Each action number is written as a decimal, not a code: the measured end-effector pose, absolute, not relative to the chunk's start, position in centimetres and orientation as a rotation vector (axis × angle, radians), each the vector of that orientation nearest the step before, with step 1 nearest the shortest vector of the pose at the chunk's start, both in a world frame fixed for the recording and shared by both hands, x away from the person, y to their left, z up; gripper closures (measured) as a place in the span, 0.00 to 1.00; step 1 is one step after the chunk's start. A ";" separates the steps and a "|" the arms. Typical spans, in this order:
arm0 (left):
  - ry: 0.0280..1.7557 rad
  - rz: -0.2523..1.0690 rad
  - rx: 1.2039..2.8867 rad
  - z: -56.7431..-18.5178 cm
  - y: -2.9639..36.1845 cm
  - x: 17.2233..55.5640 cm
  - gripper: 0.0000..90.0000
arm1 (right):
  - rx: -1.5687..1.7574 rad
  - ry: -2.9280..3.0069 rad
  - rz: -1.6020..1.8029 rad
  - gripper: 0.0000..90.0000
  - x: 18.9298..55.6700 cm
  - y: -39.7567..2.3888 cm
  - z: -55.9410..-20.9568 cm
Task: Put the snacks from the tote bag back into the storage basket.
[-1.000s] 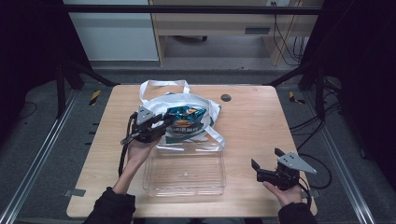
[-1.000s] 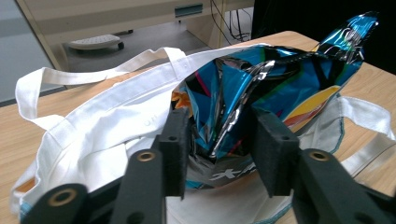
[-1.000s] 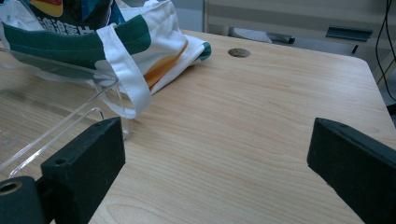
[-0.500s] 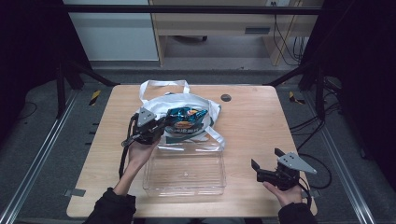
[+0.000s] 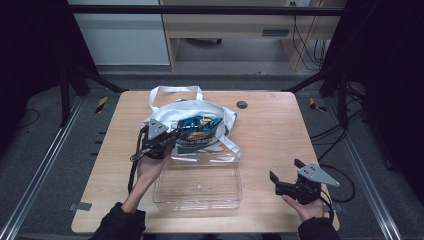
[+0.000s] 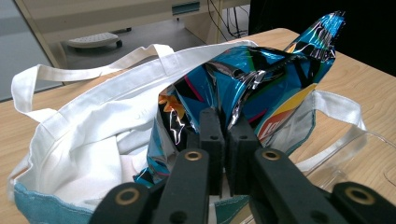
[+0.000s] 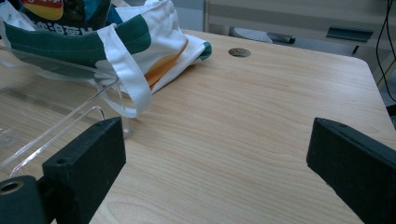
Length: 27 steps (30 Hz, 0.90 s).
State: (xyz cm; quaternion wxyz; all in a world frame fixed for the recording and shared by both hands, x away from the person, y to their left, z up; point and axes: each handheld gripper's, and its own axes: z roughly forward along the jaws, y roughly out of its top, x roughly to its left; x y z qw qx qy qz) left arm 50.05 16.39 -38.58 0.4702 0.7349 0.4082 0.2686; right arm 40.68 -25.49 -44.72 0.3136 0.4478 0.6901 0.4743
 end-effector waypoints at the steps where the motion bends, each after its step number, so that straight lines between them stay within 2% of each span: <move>1: 0.998 0.657 1.799 -38.5 16.4 50.1 0.92 | 1.180 1.821 1.250 0.05 40.7 -25.5 -44.7; 6: 0.969 0.662 1.792 -38.4 16.7 50.5 0.72 | 1.176 1.824 1.245 0.05 40.7 -25.5 -44.8; 10: 0.964 0.634 1.785 -38.5 16.7 51.3 0.66 | 1.178 1.828 1.244 0.05 40.8 -25.4 -44.8; 15: 0.960 0.624 1.797 -38.8 16.5 51.6 0.71 | 1.183 1.830 1.246 0.05 40.8 -25.4 -44.8; 22: 0.981 0.601 1.784 -38.8 16.5 51.8 0.90 | 1.179 1.832 1.245 0.05 40.8 -25.4 -44.8; 27: 0.998 0.592 1.778 -39.0 16.6 51.9 0.97 | 1.178 1.834 1.244 0.05 40.8 -25.4 -44.8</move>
